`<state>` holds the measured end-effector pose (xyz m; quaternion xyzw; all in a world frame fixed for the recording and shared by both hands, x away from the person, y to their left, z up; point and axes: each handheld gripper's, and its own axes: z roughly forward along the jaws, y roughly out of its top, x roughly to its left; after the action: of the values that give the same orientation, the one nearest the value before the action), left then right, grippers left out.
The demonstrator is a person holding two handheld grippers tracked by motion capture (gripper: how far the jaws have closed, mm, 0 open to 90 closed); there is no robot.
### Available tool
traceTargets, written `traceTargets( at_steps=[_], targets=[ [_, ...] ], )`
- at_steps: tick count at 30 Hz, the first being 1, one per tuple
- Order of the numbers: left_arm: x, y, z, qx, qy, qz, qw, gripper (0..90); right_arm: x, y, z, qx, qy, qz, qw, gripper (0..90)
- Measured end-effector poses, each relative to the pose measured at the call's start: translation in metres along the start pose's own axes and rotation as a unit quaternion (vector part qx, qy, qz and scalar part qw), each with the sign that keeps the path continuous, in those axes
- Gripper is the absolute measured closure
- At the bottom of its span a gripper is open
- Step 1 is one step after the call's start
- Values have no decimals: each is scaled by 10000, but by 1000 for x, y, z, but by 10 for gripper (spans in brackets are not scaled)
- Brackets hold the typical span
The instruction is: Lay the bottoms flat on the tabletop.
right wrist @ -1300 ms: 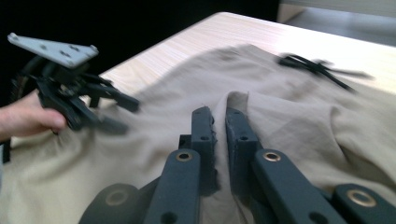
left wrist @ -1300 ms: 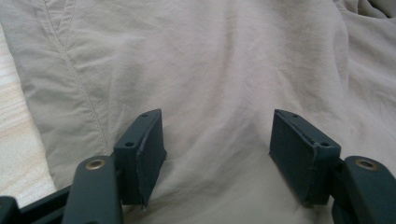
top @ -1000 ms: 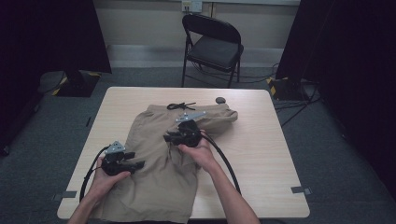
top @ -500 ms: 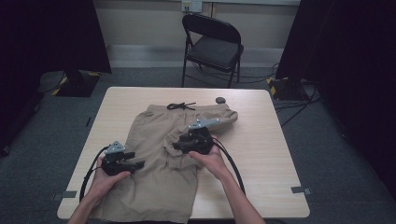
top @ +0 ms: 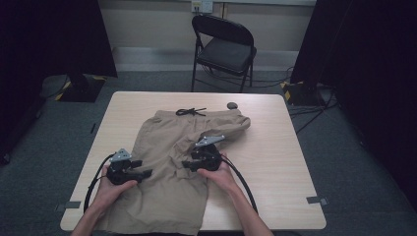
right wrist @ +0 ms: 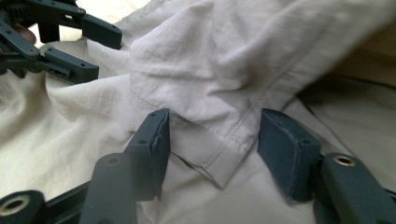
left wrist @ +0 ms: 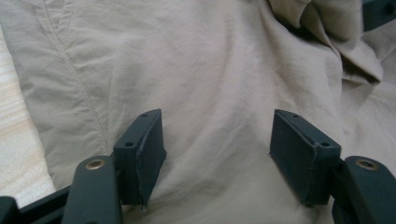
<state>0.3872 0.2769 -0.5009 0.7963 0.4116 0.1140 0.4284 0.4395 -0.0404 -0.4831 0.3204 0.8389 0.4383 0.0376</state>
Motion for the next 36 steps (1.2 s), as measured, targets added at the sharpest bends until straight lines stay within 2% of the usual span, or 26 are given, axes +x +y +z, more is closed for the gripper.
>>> traceTargets(
  at_steps=[1, 4, 8, 12, 13, 15, 16, 18, 21, 24, 26, 29, 31, 33, 36],
  targets=[
    [0, 0, 0, 4, 0, 1, 10000, 347, 2, 0, 3, 40, -27, -59, 10000, 494],
    [0, 0, 0, -5, 18, 25, 10000, 347, 5, -2, 7, 95, -236, -207, 9995, 727],
    [0, 0, 0, -3, -9, -1, 10000, 347, 1, -1, -3, -165, -180, -67, 9997, 846],
    [0, 0, 0, -14, -9, -15, 10000, 347, -2, 7, -23, -448, -176, -52, 9988, 862],
    [0, 0, 0, -4, 37, 6, 10000, 348, -4, 9, -29, -544, -174, -8, 9984, 862],
    [-3, 1, 0, 6, 206, -92, 9997, 374, -9, 15, -42, -766, -165, 84, 9969, 863],
    [-4, 3, 0, 75, 166, -73, 9998, 362, -12, 18, -48, -853, -198, 98, 9961, 862],
    [-7, 8, -3, -32, 148, -85, 9998, 360, -17, 23, -62, -986, -297, 91, 9946, 863],
    [-14, 18, -8, -227, -21, -133, 9997, 364, -26, 29, -76, -1106, -442, 128, 9928, 863],
    [-28, 31, -14, -352, -243, -64, 9991, 377, -33, 32, -88, -1187, -553, 172, 9912, 862],
    [-36, 39, -13, -471, -310, -38, 9984, 391, -37, 34, -93, -1198, -591, 219, 9908, 862],
    [-47, 53, -5, -418, -634, -15, 9971, 431, -38, 35, -94, -1201, -609, 234, 9906, 862],
    [-54, 62, 3, -372, -795, 38, 9961, 488, -38, 36, -93, -1197, -595, 243, 9907, 862],
    [-59, 67, 13, -378, -972, -49, 9945, 501, -39, 38, -91, -1203, -591, 248, 9907, 861],
    [-68, 72, 29, -289, -1064, -68, 9939, 497, -40, 41, -87, -1183, -563, 252, 9911, 861]
  ],
)
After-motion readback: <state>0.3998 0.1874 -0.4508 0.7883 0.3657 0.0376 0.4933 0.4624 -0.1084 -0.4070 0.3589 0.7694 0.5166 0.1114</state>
